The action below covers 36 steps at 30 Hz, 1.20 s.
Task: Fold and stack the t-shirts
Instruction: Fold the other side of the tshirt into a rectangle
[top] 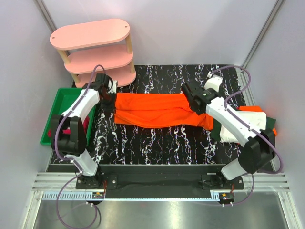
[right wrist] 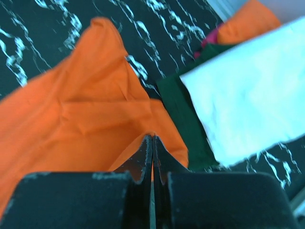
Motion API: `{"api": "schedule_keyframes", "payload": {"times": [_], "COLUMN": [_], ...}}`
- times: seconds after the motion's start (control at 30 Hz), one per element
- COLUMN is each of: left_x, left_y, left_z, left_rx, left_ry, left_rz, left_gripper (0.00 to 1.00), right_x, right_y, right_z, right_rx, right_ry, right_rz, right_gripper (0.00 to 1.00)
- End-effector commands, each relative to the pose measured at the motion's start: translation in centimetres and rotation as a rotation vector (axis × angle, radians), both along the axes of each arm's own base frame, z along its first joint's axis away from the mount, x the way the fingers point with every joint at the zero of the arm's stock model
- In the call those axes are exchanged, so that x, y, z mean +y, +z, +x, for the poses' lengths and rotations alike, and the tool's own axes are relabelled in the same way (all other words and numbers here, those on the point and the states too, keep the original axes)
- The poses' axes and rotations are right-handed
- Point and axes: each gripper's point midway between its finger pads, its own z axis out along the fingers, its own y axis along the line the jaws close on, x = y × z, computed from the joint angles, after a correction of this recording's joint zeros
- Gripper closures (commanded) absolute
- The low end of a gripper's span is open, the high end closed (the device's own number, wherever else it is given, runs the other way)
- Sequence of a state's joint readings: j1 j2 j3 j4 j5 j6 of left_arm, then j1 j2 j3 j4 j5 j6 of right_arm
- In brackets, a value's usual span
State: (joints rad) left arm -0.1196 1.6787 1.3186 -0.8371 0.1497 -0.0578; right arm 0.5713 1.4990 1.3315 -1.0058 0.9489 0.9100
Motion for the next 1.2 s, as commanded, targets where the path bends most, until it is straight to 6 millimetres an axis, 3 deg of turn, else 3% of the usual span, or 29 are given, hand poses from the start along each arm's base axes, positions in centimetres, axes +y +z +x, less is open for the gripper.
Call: {"api": "schedule_keyframes", "payload": {"times": [0.0, 0.27, 0.57, 0.83, 1.17], "left_x": [0.2, 0.7, 1.2, 1.0, 0.7], "left_y": [1.8, 1.7, 2.7, 1.3, -1.7], "left_z": [3.4, 6.4, 10.6, 13.1, 15.4], "left_rx": [-0.097, -0.119, -0.176, -0.168, -0.131], "left_ry": [0.027, 0.040, 0.068, 0.084, 0.080], "left_rz": [0.015, 0.051, 0.072, 0.075, 0.080], "left_gripper": [1.00, 1.00, 1.00, 1.00, 1.00], "right_x": [0.2, 0.5, -1.1, -1.5, -0.8], "right_y": [2.8, 2.1, 1.7, 1.4, -1.9], "right_z": [5.3, 10.1, 14.6, 18.3, 22.7], "right_rx": [-0.073, -0.062, -0.052, -0.053, -0.022], "right_ry": [0.048, 0.071, 0.070, 0.092, 0.122], "right_rz": [-0.032, -0.032, -0.040, -0.044, -0.009], "right_gripper": [1.00, 1.00, 1.00, 1.00, 1.00]}}
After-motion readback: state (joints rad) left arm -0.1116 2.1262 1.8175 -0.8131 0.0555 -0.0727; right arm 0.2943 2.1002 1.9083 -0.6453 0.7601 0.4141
